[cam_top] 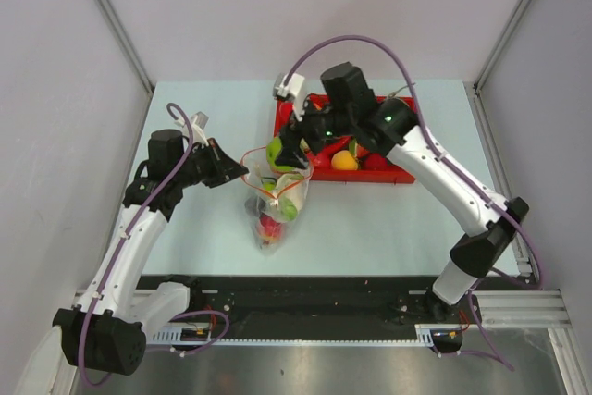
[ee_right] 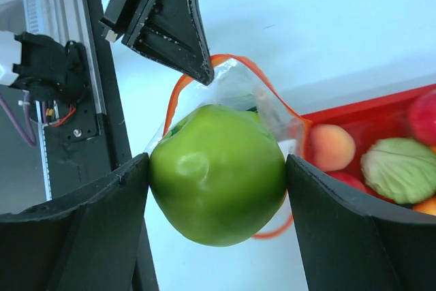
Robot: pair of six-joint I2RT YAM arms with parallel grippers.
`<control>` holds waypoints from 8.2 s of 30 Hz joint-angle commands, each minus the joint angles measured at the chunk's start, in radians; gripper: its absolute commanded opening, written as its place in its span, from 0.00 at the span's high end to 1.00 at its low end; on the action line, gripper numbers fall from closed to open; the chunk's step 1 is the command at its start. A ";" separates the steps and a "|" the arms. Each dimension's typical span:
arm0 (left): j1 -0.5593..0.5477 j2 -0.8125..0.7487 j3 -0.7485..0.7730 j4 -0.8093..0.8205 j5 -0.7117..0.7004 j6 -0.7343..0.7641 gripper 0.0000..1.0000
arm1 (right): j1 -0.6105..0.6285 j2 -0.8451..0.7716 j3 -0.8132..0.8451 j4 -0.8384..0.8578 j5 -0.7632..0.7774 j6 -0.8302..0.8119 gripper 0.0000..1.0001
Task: Place the food in the zip-top bag and seal the zipper
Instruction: Place the fake fruit in the zipper food storage bag, then adjust the zipper food storage bag at the center of the board, then zip the zipper food storage bag at the center of the board.
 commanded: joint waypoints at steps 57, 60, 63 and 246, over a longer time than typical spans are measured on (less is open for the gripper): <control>-0.368 -0.118 -0.082 0.061 0.010 -0.019 0.70 | -0.002 0.098 -0.085 -0.215 -0.191 -0.289 1.00; -0.362 -0.165 -0.062 0.009 -0.026 0.136 0.41 | -0.002 0.091 -0.104 -0.197 -0.197 -0.300 1.00; -0.356 -0.233 0.019 -0.045 -0.045 0.416 0.14 | -0.002 0.081 -0.121 -0.180 -0.191 -0.315 1.00; -0.707 0.175 0.222 0.088 -0.074 0.913 0.92 | -0.068 -0.759 -1.027 0.590 -0.208 -0.337 1.00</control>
